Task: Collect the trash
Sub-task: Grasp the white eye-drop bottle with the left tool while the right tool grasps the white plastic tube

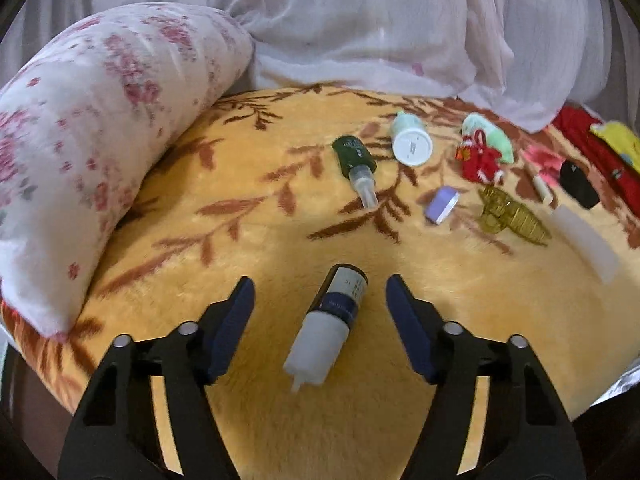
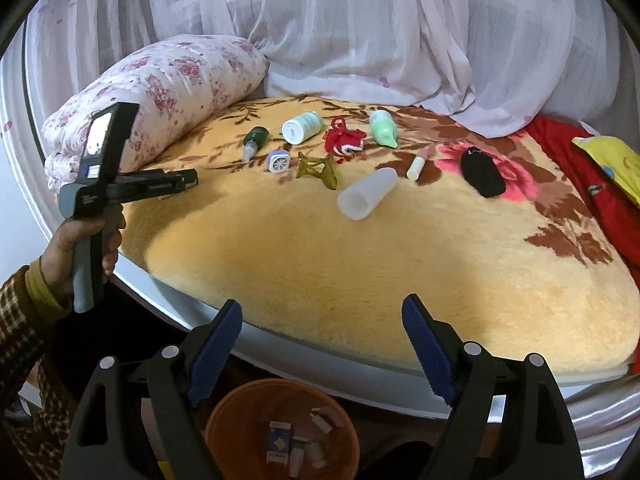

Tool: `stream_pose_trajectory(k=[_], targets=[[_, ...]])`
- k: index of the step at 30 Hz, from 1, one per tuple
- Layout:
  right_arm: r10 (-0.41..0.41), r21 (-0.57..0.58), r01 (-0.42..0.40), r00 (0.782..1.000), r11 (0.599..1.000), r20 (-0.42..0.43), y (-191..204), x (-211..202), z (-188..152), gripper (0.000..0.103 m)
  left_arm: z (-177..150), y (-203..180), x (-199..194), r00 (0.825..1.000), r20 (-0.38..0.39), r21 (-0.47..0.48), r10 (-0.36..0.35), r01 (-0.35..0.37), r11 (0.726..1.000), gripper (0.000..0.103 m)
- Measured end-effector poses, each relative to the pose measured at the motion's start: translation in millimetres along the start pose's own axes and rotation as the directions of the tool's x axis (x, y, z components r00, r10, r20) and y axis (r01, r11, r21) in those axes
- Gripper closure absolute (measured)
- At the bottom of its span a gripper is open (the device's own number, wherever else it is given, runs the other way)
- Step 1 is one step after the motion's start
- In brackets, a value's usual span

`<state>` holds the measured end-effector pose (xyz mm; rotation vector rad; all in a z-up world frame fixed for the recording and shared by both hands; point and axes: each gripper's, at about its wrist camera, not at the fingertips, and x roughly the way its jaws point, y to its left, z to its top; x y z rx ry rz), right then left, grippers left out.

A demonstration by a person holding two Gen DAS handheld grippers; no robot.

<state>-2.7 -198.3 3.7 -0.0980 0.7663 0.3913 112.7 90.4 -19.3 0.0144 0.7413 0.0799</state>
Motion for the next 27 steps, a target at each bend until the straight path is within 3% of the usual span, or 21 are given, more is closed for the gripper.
stream_pose_trajectory(k=[1, 2, 3, 9, 18, 24, 27], targets=[[-0.002, 0.001, 0.002, 1.000, 1.000, 0.000, 0, 1, 0, 0.023, 0, -1, 5, 1.000, -0.013, 0.009, -0.007, 0.007, 1.000, 0.065], [-0.002, 0.003, 0.002, 1.000, 1.000, -0.001, -1, 2, 1, 0.023, -2, -2, 11, 0.999, -0.033, 0.013, -0.038, 0.038, 0.999, 0.077], [-0.004, 0.005, 0.004, 1.000, 1.000, -0.001, -1, 3, 1, 0.023, -4, -1, 12, 0.998, -0.030, 0.006, -0.050, 0.050, 0.999, 0.080], [-0.008, 0.013, 0.008, 1.000, 1.000, 0.003, -6, 19, 14, 0.023, -14, -7, -11, 0.994, 0.027, -0.003, -0.103, 0.103, 0.995, 0.080], [-0.117, 0.043, 0.115, 0.991, 0.992, 0.064, -17, 73, 72, 0.023, -19, -39, -54, 0.977, 0.084, -0.006, -0.194, 0.195, 0.981, 0.080], [-0.151, 0.099, 0.148, 0.988, 0.984, 0.022, -22, 113, 88, 0.023, -26, -53, -63, 0.970, 0.091, -0.005, -0.225, 0.226, 0.974, 0.080], [-0.175, 0.087, 0.176, 0.984, 0.981, -0.020, -19, 131, 90, 0.035, -29, -56, -64, 0.969, 0.086, -0.002, -0.231, 0.232, 0.973, 0.080]])
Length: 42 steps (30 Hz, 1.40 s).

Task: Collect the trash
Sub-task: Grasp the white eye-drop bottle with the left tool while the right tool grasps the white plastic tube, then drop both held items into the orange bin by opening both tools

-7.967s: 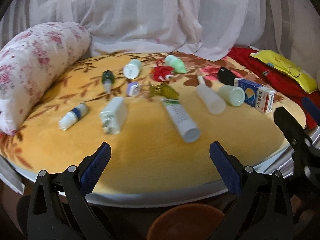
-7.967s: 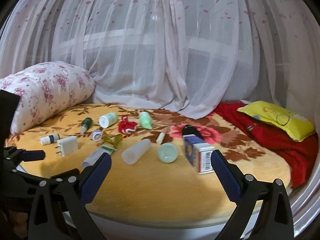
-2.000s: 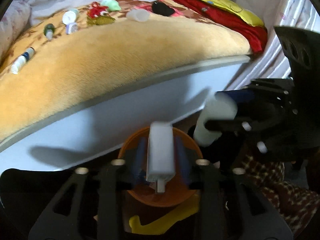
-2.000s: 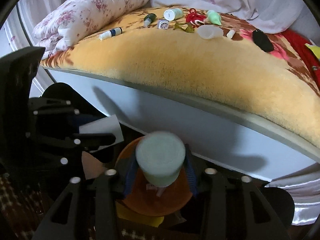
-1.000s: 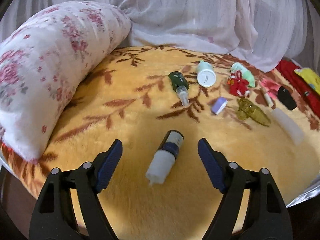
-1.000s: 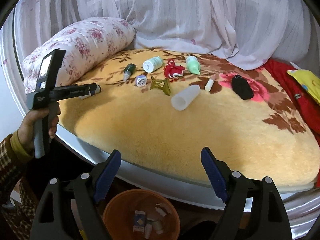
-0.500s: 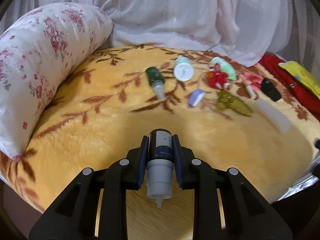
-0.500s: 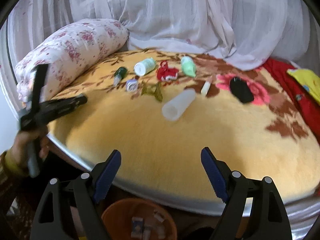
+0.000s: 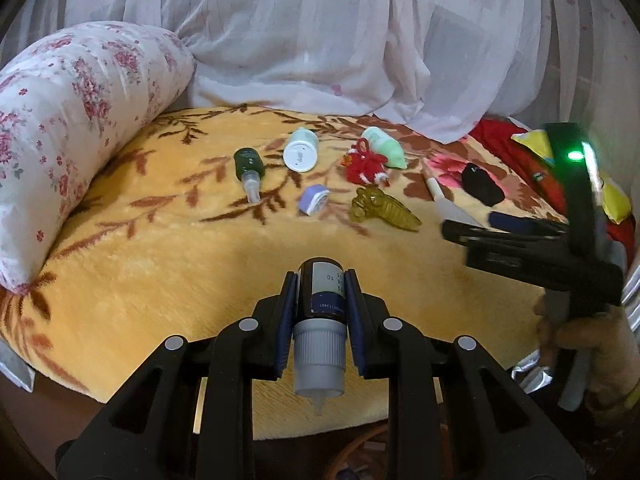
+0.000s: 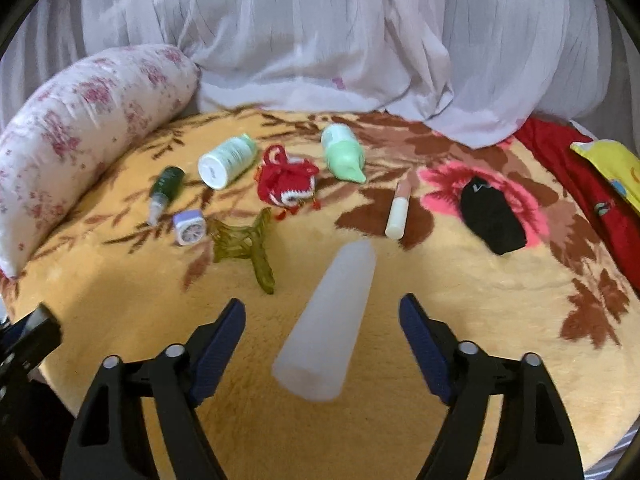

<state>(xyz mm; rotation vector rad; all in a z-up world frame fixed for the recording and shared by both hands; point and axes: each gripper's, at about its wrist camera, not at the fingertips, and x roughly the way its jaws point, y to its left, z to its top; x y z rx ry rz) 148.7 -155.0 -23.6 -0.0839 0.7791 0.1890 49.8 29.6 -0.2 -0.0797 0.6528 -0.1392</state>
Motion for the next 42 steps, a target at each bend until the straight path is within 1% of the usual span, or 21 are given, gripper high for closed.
stream_pose_trajectory(k=[1, 2, 3, 5, 9, 13, 16, 18, 20, 21, 23, 26, 29, 32, 34, 37, 39, 42], targets=[[-0.003, -0.003, 0.003, 1.000, 1.000, -0.013, 0, 4, 0, 0.049, -1, -1, 0, 1.000, -0.003, 0.002, -0.001, 0.001, 1.000, 0.080], [0.002, 0.001, -0.002, 0.999, 1.000, -0.039, -1, 10, -1, 0.066, -3, -2, 1, 1.000, -0.009, 0.002, -0.003, 0.003, 1.000, 0.080], [0.001, 0.011, -0.001, 0.999, 1.000, -0.040, -3, 12, -2, 0.066, -4, -2, 1, 1.000, -0.012, 0.002, -0.007, 0.007, 1.000, 0.080], [0.008, 0.029, -0.008, 1.000, 1.000, -0.022, -8, 6, -5, 0.074, -7, -5, -1, 1.000, -0.018, 0.004, -0.015, 0.015, 1.000, 0.080], [0.020, 0.029, -0.021, 0.999, 0.999, 0.035, -13, -22, -11, 0.075, -16, -15, -6, 0.999, -0.030, 0.012, -0.043, 0.043, 0.999, 0.080], [0.075, 0.012, -0.075, 0.995, 0.997, 0.062, -13, -66, -24, 0.075, -26, -34, -16, 0.995, -0.050, 0.035, -0.090, 0.092, 0.995, 0.080], [0.121, -0.028, -0.120, 0.991, 0.992, 0.057, -6, -104, -44, 0.075, -36, -48, -26, 0.989, -0.067, 0.061, -0.129, 0.133, 0.989, 0.080], [0.151, -0.063, -0.149, 0.988, 0.987, 0.034, 0, -128, -64, 0.075, -44, -57, -32, 0.984, -0.087, 0.070, -0.156, 0.162, 0.984, 0.080], [0.168, -0.075, -0.167, 0.986, 0.983, 0.003, 3, -141, -80, 0.075, -54, -64, -37, 0.976, -0.114, 0.074, -0.186, 0.195, 0.978, 0.080], [0.168, -0.075, -0.167, 0.986, 0.983, 0.003, 3, -141, -80, 0.075, -58, -67, -39, 0.973, -0.125, 0.078, -0.194, 0.204, 0.976, 0.080], [0.201, -0.058, -0.203, 0.979, 0.977, -0.047, 2, -149, -100, 0.075, -67, -75, -42, 0.964, -0.155, 0.086, -0.216, 0.231, 0.969, 0.080], [0.205, -0.042, -0.211, 0.973, 0.977, -0.110, 0, -157, -130, 0.075, -78, -83, -47, 0.952, -0.188, 0.089, -0.242, 0.261, 0.961, 0.080], [0.218, -0.020, -0.225, 0.961, 0.974, -0.167, -1, -161, -155, 0.075, -85, -90, -51, 0.947, -0.203, 0.102, -0.249, 0.273, 0.957, 0.080], [0.222, -0.007, -0.228, 0.954, 0.974, -0.200, 2, -163, -173, 0.075, -90, -94, -54, 0.947, -0.211, 0.102, -0.241, 0.267, 0.958, 0.080], [0.223, 0.003, -0.228, 0.951, 0.974, -0.213, 3, -164, -180, 0.075, -91, -95, -54, 0.948, -0.219, 0.102, -0.232, 0.259, 0.961, 0.080], [0.207, -0.001, -0.213, 0.954, 0.977, -0.215, 5, -164, -184, 0.075, -94, -94, -54, 0.950, -0.230, 0.096, -0.209, 0.236, 0.967, 0.080], [0.191, -0.017, -0.200, 0.957, 0.980, -0.219, 8, -164, -188, 0.074, -98, -93, -53, 0.947, -0.252, 0.089, -0.200, 0.229, 0.969, 0.080], [0.201, -0.019, -0.212, 0.949, 0.977, -0.244, 12, -161, -192, 0.071, -103, -90, -49, 0.936, -0.294, 0.072, -0.195, 0.226, 0.971, 0.080]])
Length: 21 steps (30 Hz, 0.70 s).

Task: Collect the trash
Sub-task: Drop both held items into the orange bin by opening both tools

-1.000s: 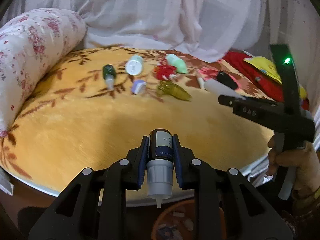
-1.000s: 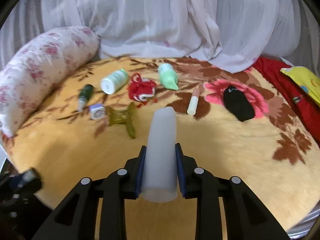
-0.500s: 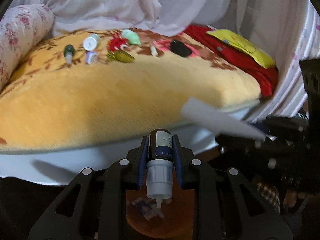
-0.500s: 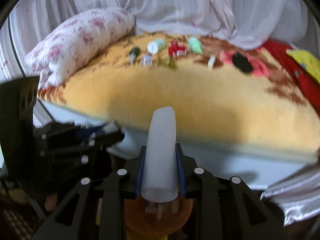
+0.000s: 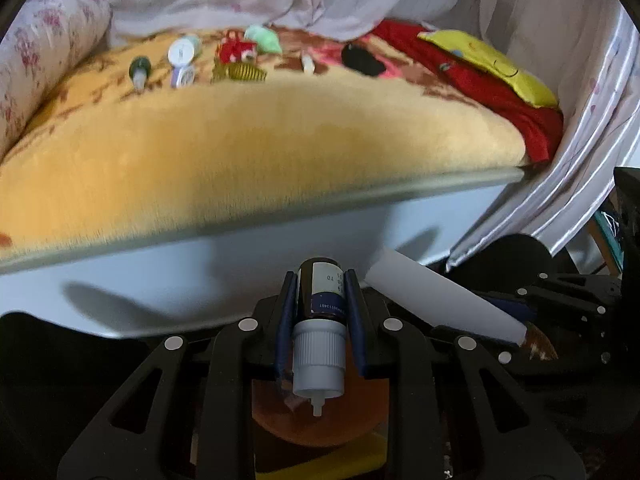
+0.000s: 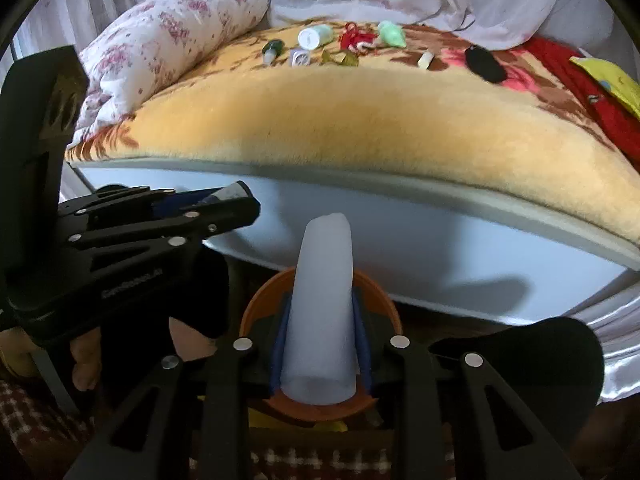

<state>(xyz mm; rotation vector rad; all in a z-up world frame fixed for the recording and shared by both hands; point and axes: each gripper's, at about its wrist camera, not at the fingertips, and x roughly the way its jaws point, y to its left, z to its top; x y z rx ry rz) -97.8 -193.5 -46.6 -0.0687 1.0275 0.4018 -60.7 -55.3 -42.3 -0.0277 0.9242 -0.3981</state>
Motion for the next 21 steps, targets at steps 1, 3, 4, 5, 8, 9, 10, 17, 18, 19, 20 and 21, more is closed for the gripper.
stream_pose_trajectory(k=[1, 3, 4, 5, 8, 9, 10, 17, 18, 19, 20, 21], targets=[[0.001, -0.005, -0.002, 1.000, 1.000, -0.020, 2, 3, -2, 0.066, -1, 1, 1, 1.000, -0.008, -0.007, 0.007, -0.007, 1.000, 0.080], [0.016, 0.010, -0.016, 0.999, 1.000, -0.033, 2, 4, -3, 0.045, -1, 2, -1, 1.000, -0.011, -0.018, 0.010, -0.010, 1.000, 0.073], [0.012, 0.016, -0.011, 0.999, 1.000, -0.030, 1, 3, -3, 0.039, 0, 3, -3, 1.000, -0.006, -0.024, 0.012, -0.012, 1.000, 0.057], [0.005, 0.013, -0.005, 1.000, 1.000, -0.022, 1, 2, -2, 0.039, -1, 2, -5, 1.000, 0.005, -0.025, 0.025, -0.025, 0.999, 0.048], [-0.033, 0.006, 0.033, 0.999, 0.999, 0.011, -3, -6, 1, 0.037, 1, 3, -13, 0.998, 0.037, -0.026, 0.043, -0.043, 0.999, 0.032], [-0.036, 0.010, 0.036, 0.999, 0.999, 0.018, -5, -7, 2, 0.037, 2, 3, -14, 0.998, 0.039, -0.024, 0.047, -0.046, 0.999, 0.031], [-0.039, 0.014, 0.039, 0.999, 0.999, 0.026, -8, -9, 3, 0.036, 2, 4, -13, 0.998, 0.038, -0.023, 0.050, -0.049, 0.999, 0.031], [-0.075, 0.029, 0.072, 0.993, 0.997, 0.093, -22, -20, 20, 0.035, 16, 17, -12, 0.996, 0.042, -0.050, 0.079, -0.077, 0.996, 0.031], [-0.081, 0.031, 0.078, 0.991, 0.996, 0.105, -25, -21, 24, 0.035, 20, 21, -14, 0.994, 0.055, -0.055, 0.093, -0.090, 0.994, 0.031], [-0.087, 0.031, 0.084, 0.989, 0.996, 0.117, -27, -23, 28, 0.035, 25, 25, -15, 0.992, 0.067, -0.061, 0.106, -0.101, 0.993, 0.031], [-0.097, 0.033, 0.093, 0.986, 0.995, 0.134, -30, -24, 33, 0.035, 33, 31, -16, 0.989, 0.081, -0.070, 0.121, -0.116, 0.991, 0.031], [-0.105, 0.036, 0.101, 0.983, 0.994, 0.148, -34, -25, 38, 0.034, 40, 36, -16, 0.987, 0.091, -0.076, 0.135, -0.128, 0.989, 0.031]])
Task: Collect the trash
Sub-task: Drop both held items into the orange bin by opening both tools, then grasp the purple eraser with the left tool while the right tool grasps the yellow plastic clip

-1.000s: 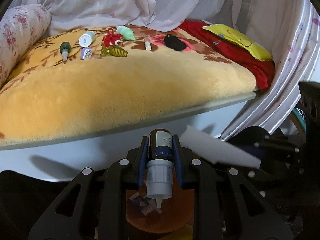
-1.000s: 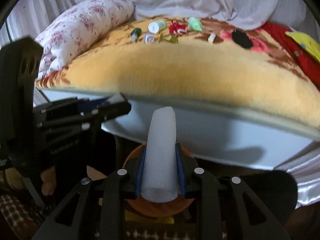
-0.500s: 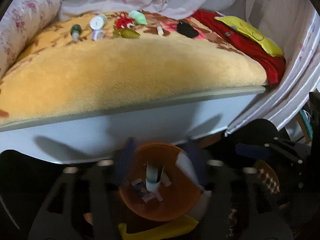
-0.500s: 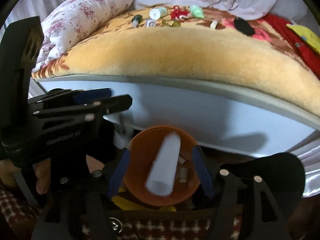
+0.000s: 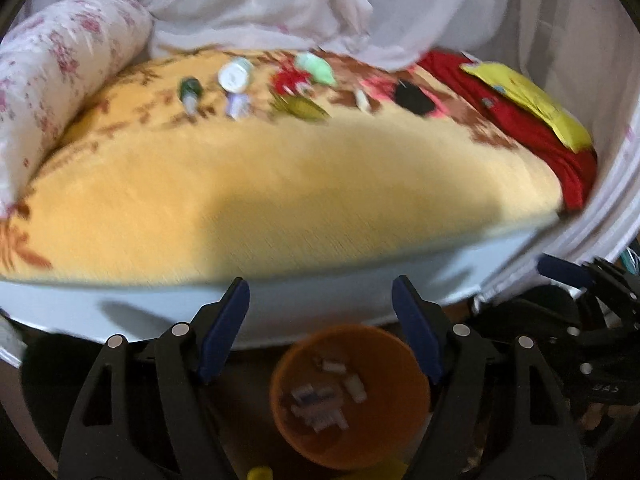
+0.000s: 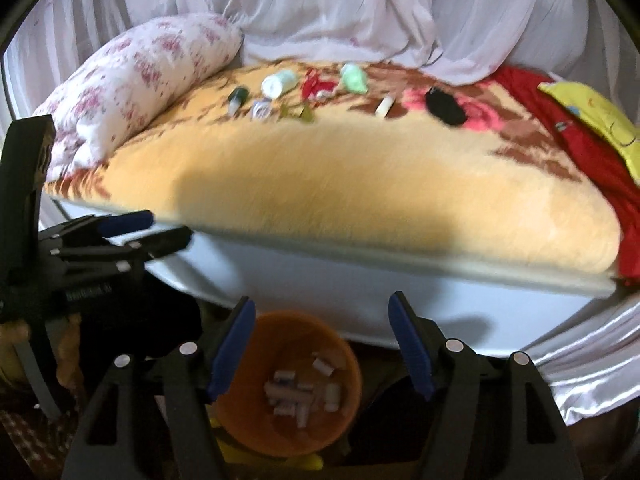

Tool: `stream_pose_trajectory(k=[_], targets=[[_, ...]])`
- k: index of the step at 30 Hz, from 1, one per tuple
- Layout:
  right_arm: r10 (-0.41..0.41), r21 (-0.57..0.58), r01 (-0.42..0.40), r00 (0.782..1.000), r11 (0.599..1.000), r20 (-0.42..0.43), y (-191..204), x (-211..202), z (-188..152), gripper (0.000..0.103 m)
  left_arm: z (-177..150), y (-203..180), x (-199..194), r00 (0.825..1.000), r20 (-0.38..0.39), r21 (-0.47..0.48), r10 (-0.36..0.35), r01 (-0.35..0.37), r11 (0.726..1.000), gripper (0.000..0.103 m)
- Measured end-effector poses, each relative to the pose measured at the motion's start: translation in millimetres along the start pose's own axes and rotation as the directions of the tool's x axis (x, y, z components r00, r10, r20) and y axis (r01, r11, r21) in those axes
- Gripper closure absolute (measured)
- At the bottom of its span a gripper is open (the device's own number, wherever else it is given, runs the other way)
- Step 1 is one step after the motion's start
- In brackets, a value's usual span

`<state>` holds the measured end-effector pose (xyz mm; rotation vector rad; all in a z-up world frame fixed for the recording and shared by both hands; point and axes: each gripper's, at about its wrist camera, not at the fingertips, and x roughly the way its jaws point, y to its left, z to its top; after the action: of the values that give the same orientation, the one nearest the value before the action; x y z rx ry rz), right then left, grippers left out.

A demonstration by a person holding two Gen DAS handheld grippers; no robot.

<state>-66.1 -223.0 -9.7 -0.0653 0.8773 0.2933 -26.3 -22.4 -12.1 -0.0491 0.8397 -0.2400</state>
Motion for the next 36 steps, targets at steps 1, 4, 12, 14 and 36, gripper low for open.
stream_pose_trajectory(k=[1, 4, 12, 14, 36], targets=[[-0.008, 0.005, 0.008, 1.000, 1.000, 0.020, -5, 0, 7, 0.034, 12, 6, 2, 1.000, 0.018, -0.007, 0.022, -0.022, 1.000, 0.031], [-0.015, 0.019, 0.014, 0.998, 1.000, 0.068, -14, 1, 24, 0.031, 45, 15, 12, 0.995, 0.059, 0.004, 0.078, -0.078, 0.997, 0.031], [-0.033, 0.017, 0.031, 0.990, 0.999, 0.135, -24, 13, 51, 0.031, 134, 45, 85, 0.974, 0.119, 0.045, 0.194, -0.200, 0.979, 0.027], [-0.024, 0.019, 0.021, 0.991, 1.000, 0.129, -26, 18, 50, 0.031, 149, 54, 111, 0.971, 0.089, 0.070, 0.221, -0.228, 0.971, 0.027], [0.000, -0.066, 0.007, 0.994, 0.998, 0.112, -8, 82, 130, 0.031, 144, 85, 105, 0.994, 0.027, 0.013, 0.104, -0.104, 0.994, 0.083]])
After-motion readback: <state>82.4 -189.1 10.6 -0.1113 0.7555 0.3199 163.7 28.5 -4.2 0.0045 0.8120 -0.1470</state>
